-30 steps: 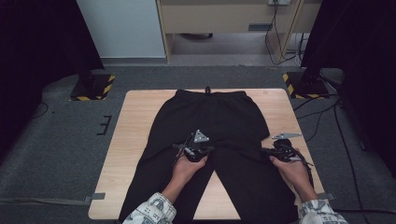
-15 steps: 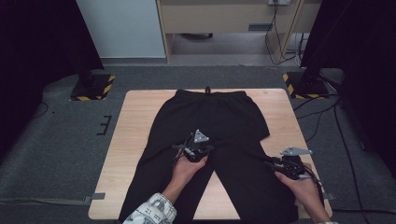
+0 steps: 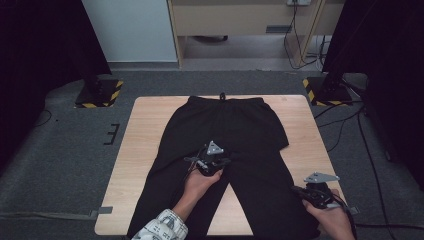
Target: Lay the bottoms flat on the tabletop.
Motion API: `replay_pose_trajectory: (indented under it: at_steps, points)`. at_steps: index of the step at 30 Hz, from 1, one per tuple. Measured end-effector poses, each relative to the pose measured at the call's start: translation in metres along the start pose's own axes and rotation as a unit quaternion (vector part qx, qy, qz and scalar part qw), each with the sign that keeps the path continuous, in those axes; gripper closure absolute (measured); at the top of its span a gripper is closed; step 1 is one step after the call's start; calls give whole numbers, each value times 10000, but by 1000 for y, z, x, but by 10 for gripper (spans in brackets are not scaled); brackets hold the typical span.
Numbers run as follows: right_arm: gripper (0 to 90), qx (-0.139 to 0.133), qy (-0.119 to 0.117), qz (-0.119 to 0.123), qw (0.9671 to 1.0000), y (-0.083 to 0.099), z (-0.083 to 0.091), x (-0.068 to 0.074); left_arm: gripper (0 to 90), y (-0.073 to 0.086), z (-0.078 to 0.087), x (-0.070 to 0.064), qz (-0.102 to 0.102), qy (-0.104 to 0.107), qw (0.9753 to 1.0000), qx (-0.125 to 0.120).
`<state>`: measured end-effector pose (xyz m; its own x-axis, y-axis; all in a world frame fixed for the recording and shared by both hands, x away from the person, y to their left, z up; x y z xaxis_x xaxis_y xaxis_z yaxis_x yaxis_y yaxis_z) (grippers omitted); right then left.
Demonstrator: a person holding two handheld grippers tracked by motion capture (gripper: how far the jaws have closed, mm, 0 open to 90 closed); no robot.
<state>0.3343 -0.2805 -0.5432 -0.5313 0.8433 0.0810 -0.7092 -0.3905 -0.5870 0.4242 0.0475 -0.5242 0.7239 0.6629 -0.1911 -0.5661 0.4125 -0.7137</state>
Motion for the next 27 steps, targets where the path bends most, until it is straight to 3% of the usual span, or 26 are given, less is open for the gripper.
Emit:
replay_pose_trajectory:
  at_steps: [2, 4, 6, 10, 11, 13, 17, 19, 21, 27]
  points:
    - [851, 16, -129, -24, 9999, 9, 7, 3, 843, 1, -1, -3, 20, 72, 10000, -7]
    - [721, -53, -158, -74, 9998, 13, 10, 3, 841, 2, -4, -5, -140, -43, 9998, 136]
    - [617, -268, -111, -232, 9993, 7, 9, -5, 838, 3, -7, -6, -143, -37, 9997, 215]
    - [536, -467, -116, -293, 9984, -14, 0, -17, 816, 4, -10, -7, -203, -104, 9993, 295]
    - [464, -574, -195, -308, 9977, -35, -12, -23, 809, 4, -12, -6, -229, -152, 9992, 277]
    - [399, -607, -206, -309, 9975, -52, -23, -29, 804, 4, -12, -3, -198, -160, 9994, 255]
    - [291, -636, -338, -534, 9960, -81, -45, -41, 806, 8, -16, -1, -120, -121, 9995, 254]
    - [285, -645, -355, -685, 9949, -93, -52, -47, 806, 9, -17, -2, -163, -122, 9995, 248]
    - [343, -689, -358, -742, 9942, -101, -56, -50, 804, 8, -17, -2, -182, -134, 9995, 240]
    - [503, -475, -20, -685, 9965, -110, -77, -52, 801, 8, -15, 0, -97, -105, 9997, 194]
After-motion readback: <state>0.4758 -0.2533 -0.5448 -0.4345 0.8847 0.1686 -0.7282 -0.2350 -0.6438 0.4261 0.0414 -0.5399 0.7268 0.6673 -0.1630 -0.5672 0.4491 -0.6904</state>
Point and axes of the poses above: each handheld gripper's, and its own axes: z roughly backward along the jaws, y roughly out of its underside, x roughly to its left, the point moved 3 cm from there along -z, roughly forward along the jaws, and after that the axes turned 5 degrees about x, right-handed, at the moved point
